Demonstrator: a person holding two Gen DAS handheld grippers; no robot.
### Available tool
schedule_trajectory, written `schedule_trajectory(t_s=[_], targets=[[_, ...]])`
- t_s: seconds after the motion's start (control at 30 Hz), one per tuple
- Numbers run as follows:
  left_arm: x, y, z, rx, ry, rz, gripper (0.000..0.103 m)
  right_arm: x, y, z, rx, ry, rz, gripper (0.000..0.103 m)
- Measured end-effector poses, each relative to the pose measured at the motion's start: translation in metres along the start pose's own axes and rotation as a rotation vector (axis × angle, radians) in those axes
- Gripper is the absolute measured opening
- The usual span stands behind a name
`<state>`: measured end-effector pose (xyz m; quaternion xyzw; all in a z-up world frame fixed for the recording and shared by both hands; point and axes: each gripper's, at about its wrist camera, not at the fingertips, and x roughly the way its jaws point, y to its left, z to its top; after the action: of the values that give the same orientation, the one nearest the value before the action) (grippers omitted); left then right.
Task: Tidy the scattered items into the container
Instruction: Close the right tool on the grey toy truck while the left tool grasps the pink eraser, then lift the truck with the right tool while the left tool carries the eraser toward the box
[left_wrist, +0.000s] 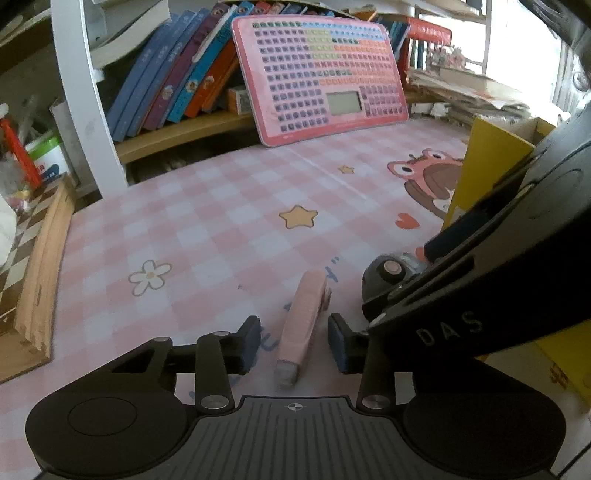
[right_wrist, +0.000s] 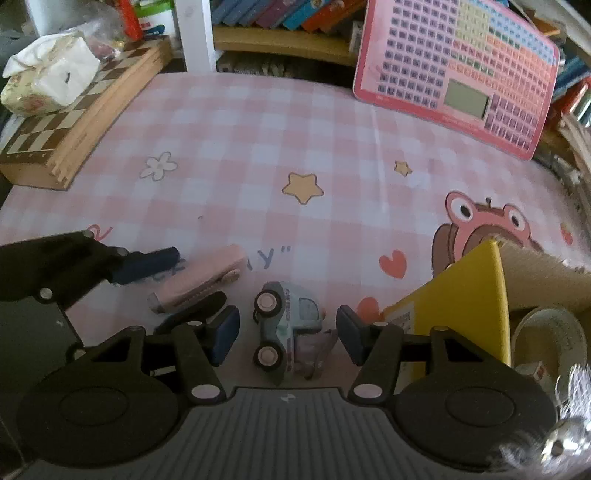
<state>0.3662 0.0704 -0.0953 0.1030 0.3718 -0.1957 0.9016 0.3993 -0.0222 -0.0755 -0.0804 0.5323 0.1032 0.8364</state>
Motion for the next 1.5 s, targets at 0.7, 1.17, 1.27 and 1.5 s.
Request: schedule_trajectory(t_s=[0.7, 1.17, 1.27, 1.5], targets=[[-0.045, 0.018, -0.018, -0.175, -0.018, 0.009, 0.013, -0.029, -0.005, -0.007, 0.071, -0.082, 0.199, 0.042], [-0.157, 0.018, -0.058, -0.356, -0.136, 0.008, 0.013, -0.099, -0.005, -0.056, 0.047, -0.169, 0.285, 0.042], [-0.175, 0.012, -0.063, -0.384, -0.163, -0.008, 0.013, -0.112, -0.005, -0.072, 0.023, -0.179, 0.293, 0.042], [-0.218, -0.003, -0.077, -0.423, -0.205, -0.037, 0.013, -0.143, -0.002, -0.113, -0.062, -0.214, 0.281, 0.042]])
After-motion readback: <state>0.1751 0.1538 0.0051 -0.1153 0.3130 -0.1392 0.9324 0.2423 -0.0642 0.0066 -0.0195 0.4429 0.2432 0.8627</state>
